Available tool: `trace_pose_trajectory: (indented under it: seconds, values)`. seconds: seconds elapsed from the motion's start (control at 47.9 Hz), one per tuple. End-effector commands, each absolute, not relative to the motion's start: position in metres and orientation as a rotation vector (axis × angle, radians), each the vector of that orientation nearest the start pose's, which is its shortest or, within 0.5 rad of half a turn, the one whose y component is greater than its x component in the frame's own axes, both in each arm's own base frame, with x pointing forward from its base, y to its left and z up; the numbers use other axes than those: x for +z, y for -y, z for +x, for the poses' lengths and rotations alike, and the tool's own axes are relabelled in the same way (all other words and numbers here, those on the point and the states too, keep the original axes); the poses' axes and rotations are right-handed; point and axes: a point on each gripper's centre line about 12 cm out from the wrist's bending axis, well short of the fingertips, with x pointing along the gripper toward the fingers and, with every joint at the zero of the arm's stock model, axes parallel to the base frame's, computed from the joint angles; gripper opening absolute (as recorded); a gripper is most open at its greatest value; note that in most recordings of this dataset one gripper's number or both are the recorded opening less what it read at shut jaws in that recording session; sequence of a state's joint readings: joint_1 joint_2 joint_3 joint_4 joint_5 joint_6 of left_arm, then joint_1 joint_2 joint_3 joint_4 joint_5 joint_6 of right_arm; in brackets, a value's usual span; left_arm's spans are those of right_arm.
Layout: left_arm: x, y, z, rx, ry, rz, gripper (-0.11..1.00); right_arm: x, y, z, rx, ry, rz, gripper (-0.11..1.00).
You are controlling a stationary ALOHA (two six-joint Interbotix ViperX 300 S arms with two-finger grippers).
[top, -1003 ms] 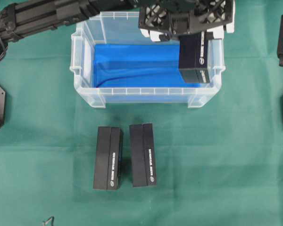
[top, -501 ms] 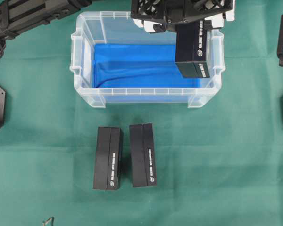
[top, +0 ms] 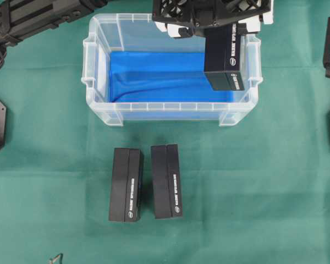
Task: Take the box out of the case with the left arm.
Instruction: 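Lift the held box up out of the case, then carry the box to the right of the two boxes on the table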
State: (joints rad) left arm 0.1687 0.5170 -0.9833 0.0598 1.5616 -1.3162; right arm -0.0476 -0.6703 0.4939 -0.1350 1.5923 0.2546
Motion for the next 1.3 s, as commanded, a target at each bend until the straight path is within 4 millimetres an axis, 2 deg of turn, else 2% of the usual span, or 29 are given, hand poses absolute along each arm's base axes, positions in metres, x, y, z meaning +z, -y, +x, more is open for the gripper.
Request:
trace_pose_trajectory:
  seconds: [0.0,0.627,0.898,1.128,1.275]
  values:
    - [0.410,-0.094,0.504,0.868,-0.751,-1.236,0.64,0.340,0.024,0.173,-0.333,-1.376,0.154,0.00]
    - [0.410,-0.095,0.504,0.872,-0.750,-1.235,0.64,0.339,0.024,0.173,-0.333,-1.376,0.154,0.00]
    - [0.410,-0.090,0.505,0.866,-0.754,-1.234,0.64,0.339,0.024,0.173,-0.334,-1.377,0.154,0.00]
    - [0.409,-0.067,0.509,0.839,-0.776,-1.225,0.64,0.340,0.024,0.173,-0.331,-1.376,0.154,0.00]
    - [0.408,-0.044,0.512,0.818,-0.792,-1.212,0.64,0.339,0.024,0.173,-0.332,-1.377,0.155,0.00]
